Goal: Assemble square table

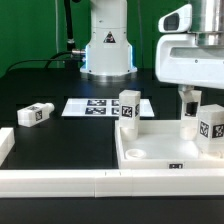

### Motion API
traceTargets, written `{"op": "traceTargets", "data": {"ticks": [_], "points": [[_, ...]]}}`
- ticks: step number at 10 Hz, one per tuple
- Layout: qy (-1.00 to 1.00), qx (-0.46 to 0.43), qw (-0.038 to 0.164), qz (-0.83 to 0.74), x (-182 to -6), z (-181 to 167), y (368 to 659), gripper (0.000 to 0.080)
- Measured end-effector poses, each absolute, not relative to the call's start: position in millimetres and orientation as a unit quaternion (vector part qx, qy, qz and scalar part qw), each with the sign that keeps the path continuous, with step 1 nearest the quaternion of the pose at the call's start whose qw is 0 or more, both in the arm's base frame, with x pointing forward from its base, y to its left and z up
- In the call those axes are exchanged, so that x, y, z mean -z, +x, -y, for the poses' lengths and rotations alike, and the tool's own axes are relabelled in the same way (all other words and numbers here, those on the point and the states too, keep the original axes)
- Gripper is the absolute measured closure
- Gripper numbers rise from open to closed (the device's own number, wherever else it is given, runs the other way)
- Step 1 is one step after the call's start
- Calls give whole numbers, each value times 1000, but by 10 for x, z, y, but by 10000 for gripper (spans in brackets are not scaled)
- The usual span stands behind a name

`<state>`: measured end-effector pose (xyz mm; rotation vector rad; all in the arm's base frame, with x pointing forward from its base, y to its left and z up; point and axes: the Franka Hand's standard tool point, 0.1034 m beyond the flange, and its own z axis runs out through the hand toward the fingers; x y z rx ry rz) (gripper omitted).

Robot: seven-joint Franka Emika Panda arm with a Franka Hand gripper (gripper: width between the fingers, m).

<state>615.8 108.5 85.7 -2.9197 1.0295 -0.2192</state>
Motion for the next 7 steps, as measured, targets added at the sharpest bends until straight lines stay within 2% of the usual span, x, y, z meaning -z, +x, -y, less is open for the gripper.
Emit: {"op": "traceTargets", "data": {"ticks": [3,7], "points": [[-980,75,-1,-186,-858,-1108,6158,150],[-997,74,-18,-23,-859,-1143,6152,150]]}}
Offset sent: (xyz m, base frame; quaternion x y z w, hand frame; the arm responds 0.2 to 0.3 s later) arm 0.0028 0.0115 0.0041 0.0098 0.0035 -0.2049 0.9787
